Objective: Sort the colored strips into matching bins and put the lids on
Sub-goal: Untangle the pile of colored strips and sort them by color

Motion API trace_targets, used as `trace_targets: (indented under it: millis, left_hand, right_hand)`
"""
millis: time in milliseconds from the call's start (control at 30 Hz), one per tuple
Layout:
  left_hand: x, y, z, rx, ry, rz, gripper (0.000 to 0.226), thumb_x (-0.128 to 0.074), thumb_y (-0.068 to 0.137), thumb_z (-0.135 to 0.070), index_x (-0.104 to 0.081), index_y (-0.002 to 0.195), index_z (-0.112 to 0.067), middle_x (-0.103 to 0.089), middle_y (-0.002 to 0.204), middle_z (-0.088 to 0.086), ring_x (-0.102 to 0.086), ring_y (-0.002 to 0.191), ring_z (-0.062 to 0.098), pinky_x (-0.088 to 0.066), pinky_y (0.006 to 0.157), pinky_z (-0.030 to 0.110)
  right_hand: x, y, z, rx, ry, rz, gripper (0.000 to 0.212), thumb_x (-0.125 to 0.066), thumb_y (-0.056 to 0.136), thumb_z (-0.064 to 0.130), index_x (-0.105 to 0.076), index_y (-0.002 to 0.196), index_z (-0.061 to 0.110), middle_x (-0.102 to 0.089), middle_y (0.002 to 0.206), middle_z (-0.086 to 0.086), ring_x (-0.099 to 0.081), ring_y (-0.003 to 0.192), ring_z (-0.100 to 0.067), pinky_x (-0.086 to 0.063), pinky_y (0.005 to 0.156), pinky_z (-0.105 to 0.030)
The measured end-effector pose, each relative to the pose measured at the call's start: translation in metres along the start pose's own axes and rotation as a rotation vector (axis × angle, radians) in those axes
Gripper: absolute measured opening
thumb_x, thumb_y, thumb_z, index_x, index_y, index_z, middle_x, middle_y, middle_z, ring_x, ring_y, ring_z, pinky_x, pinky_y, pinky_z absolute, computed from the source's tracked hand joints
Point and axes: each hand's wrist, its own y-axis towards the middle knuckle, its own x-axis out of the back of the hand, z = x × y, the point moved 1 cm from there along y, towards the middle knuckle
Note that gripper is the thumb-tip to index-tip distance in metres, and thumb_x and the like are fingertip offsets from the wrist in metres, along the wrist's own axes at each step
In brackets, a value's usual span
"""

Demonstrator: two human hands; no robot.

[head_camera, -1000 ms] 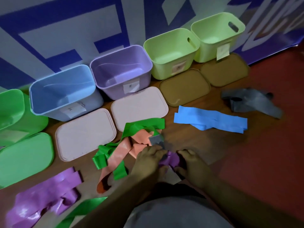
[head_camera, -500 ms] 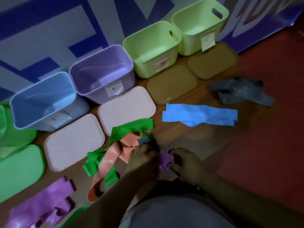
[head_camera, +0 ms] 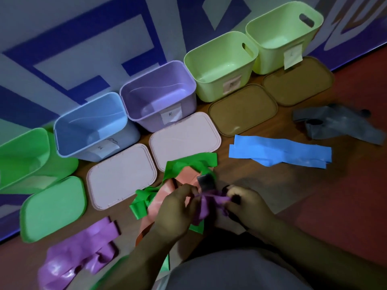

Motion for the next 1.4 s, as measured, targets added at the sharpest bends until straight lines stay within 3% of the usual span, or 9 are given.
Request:
trace_targets:
  millis: [100,233,400,633,800,933,1100,1200,1400]
  left_hand:
    - [0.021,-0.006,0.008,0.051,-0.135,-0.028,0.009,-0.062,0.09,-0.021,-0.059,0.087,-0.03,-0.065,0.079,-0.011,-0.063,0.072,0.008,-0.05,0.063,0.027]
    - [0.048,-0.02,0.016,0.094,-0.226,-0.12,0.018,-0.066,0.091,-0.005,-0.065,0.084,-0.022,-0.067,0.075,-0.011,-0.059,0.064,-0.001,-0.043,0.06,0.012]
    - [0.084,-0.04,0.048,0.161,-0.374,-0.22,0.022,-0.067,0.091,-0.006,-0.065,0.079,-0.024,-0.068,0.072,-0.001,-0.061,0.065,0.01,-0.051,0.064,0.029]
    - [0.153,-0.088,0.096,0.179,-0.493,-0.418,0.014,-0.071,0.088,-0.004,-0.069,0.078,-0.014,-0.07,0.069,0.008,-0.06,0.058,0.011,-0.05,0.056,0.029]
    - [0.203,-0.123,0.146,0.225,-0.467,-0.506,0.014,-0.07,0.088,-0.002,-0.07,0.08,-0.013,-0.071,0.071,0.001,-0.059,0.061,0.004,-0.05,0.059,0.02]
    - [0.237,-0.153,0.194,0.288,-0.383,-0.566,0.02,-0.071,0.088,-0.007,-0.07,0.078,-0.024,-0.071,0.073,-0.005,-0.059,0.061,0.002,-0.05,0.056,0.02]
    - [0.258,-0.186,0.256,0.387,-0.053,-0.446,0.012,-0.073,0.086,-0.018,-0.067,0.088,-0.028,-0.069,0.076,-0.013,-0.061,0.067,0.005,-0.047,0.061,0.024]
    - [0.257,-0.197,0.282,0.41,0.135,-0.256,0.025,-0.071,0.084,-0.024,-0.068,0.108,-0.029,-0.07,0.106,-0.007,-0.065,0.094,0.018,-0.047,0.076,0.028]
    - [0.239,-0.199,0.297,0.335,0.159,-0.14,0.044,-0.057,0.08,-0.046,-0.063,0.12,-0.03,-0.062,0.123,-0.005,-0.059,0.11,0.023,-0.048,0.094,0.036]
  right_hand:
    - [0.011,0.004,0.023,-0.068,0.111,0.0,0.017,-0.075,0.078,0.013,-0.063,0.075,0.025,-0.069,0.079,0.004,-0.064,0.076,-0.014,-0.05,0.075,-0.035]
    - [0.017,0.012,0.065,-0.029,0.166,-0.009,0.019,-0.075,0.081,0.011,-0.064,0.08,0.025,-0.069,0.075,0.001,-0.065,0.07,-0.018,-0.052,0.071,-0.041]
    - [0.002,0.023,0.13,0.049,0.194,0.032,0.025,-0.075,0.081,0.004,-0.067,0.086,0.028,-0.072,0.08,0.012,-0.067,0.073,-0.008,-0.052,0.067,-0.021]
    - [-0.066,0.038,0.201,0.12,0.2,0.09,0.027,-0.079,0.078,0.005,-0.069,0.087,0.028,-0.069,0.077,-0.005,-0.059,0.065,-0.011,-0.05,0.064,-0.029]
    - [-0.136,0.049,0.246,0.222,0.095,0.192,0.025,-0.081,0.078,0.014,-0.067,0.09,0.032,-0.062,0.071,0.008,-0.051,0.058,-0.001,-0.044,0.062,-0.019]
    - [-0.197,0.051,0.277,0.244,-0.006,0.265,0.018,-0.078,0.081,0.02,-0.066,0.089,0.033,-0.066,0.076,0.009,-0.059,0.064,-0.002,-0.051,0.066,-0.02]
    - [-0.268,0.051,0.295,0.234,-0.17,0.401,0.018,-0.073,0.086,0.027,-0.064,0.101,0.032,-0.068,0.09,0.012,-0.066,0.081,-0.005,-0.057,0.074,-0.029]
    - [-0.298,0.053,0.291,0.252,-0.37,0.481,0.033,-0.07,0.087,0.034,-0.061,0.118,0.031,-0.064,0.114,0.01,-0.061,0.104,-0.01,-0.052,0.091,-0.031]
    - [-0.294,0.046,0.267,0.249,-0.56,0.488,0.047,-0.064,0.088,0.043,-0.054,0.132,0.03,-0.056,0.131,0.009,-0.054,0.115,-0.013,-0.045,0.096,-0.029]
